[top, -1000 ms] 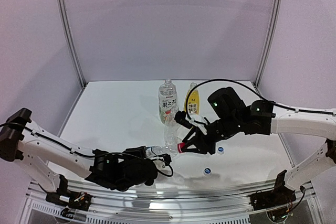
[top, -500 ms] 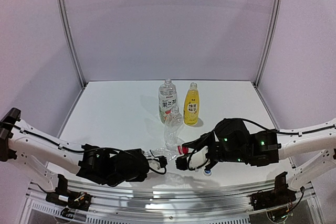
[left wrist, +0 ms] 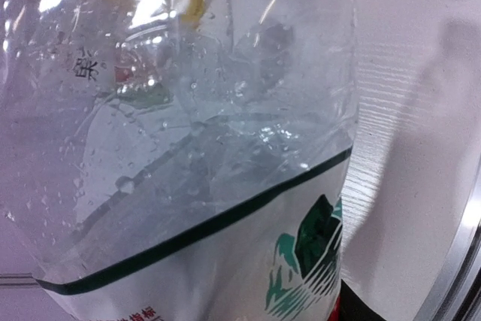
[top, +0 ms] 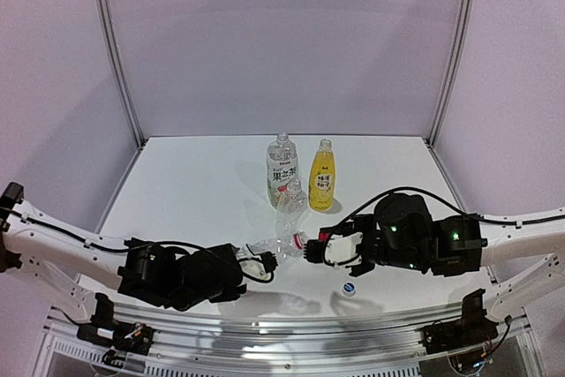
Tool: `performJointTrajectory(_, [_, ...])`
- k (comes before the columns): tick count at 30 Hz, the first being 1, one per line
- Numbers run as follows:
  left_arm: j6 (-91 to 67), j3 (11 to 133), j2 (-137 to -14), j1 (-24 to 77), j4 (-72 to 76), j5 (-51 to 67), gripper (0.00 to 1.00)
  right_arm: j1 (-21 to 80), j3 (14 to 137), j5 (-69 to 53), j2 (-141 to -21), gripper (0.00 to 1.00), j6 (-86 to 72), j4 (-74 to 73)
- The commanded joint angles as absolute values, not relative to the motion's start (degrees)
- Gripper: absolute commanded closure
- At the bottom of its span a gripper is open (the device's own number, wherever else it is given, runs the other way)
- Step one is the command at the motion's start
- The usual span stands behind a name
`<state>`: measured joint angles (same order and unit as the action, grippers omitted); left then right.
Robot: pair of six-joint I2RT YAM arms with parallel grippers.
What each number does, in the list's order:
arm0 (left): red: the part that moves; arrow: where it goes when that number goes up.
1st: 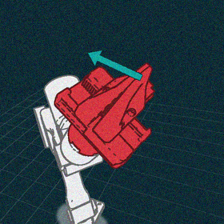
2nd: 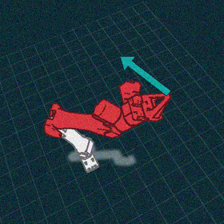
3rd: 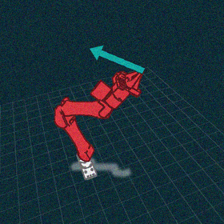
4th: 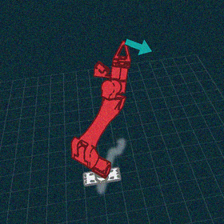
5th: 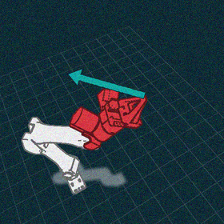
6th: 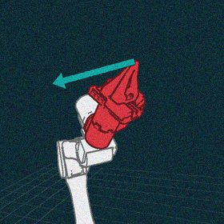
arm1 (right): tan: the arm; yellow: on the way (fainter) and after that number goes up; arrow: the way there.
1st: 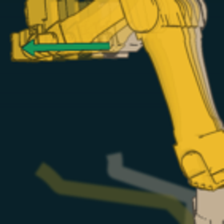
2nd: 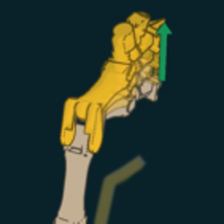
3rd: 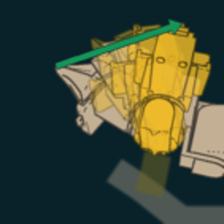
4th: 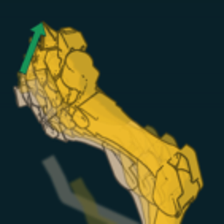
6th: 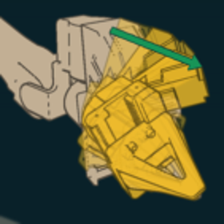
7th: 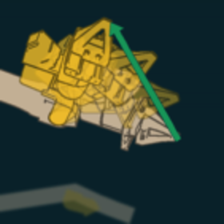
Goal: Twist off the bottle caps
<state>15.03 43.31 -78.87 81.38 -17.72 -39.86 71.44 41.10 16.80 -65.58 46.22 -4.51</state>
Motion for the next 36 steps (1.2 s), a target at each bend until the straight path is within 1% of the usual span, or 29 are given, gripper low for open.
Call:
performJointTrajectory(1, [10.7,42.06,-73.7,79.12,-17.37,-42.62,1.0,70.23,46.38,19.5,-65.28,0.89,29.14,-9.66])
performJointTrajectory(4, [7.97,40.56,-70.16,77.28,-15.78,-45.07,1.0,67.06,49.1,17.02,-63.6,0.89,17.92,-14.54])
performJointTrajectory(8, [5.06,36.15,-61.71,75.4,-10.33,-47.08,1.0,62.91,52.79,17.2,-63.17,0.89,7.28,-22.45])
performJointTrajectory(12, [4.53,30.28,-53.62,74.67,-2.93,-45.69,1.0,56.68,59.01,14.3,-68.95,0.89,-3.61,-35.73])
performJointTrajectory(16, [4.31,27.74,-48.31,74.44,-0.54,-45.62,1.0,52.48,63.51,14.02,-76.73,0.9,-11.12,-46.92])
performJointTrajectory(19, [4.05,27.28,-46.68,74.44,-0.5,-45.96,1.0,48.68,63.78,7.01,-81.93,0.9,-14.87,-52.19])
performJointTrajectory(21, [4.06,27.54,-46.58,74.52,-0.47,-46.33,1.0,47.62,63.17,4.73,-85.06,0.91,-15.3,-53.49])
performJointTrajectory(23, [3.98,27.92,-46.67,74.61,-1.08,-46.72,1.0,47.02,62.12,4.97,-87.56,0.91,-15.74,-53.48])
performJointTrajectory(28, [3.78,27.91,-45.4,75.2,-1.84,-47.79,1.0,46.47,59.39,2.04,-92.7,0.91,-14.92,-49.19])
performJointTrajectory(33, [3.87,27.14,-42.99,75.15,-1.67,-48.38,1.0,46.46,59.27,0.29,-97.54,0.9,-14.54,-48.25])
performJointTrajectory(36, [4.04,27.13,-42.51,75.18,-1.72,-48.55,1.0,46.48,59.49,0.22,-98.97,0.87,-14.53,-48.28])
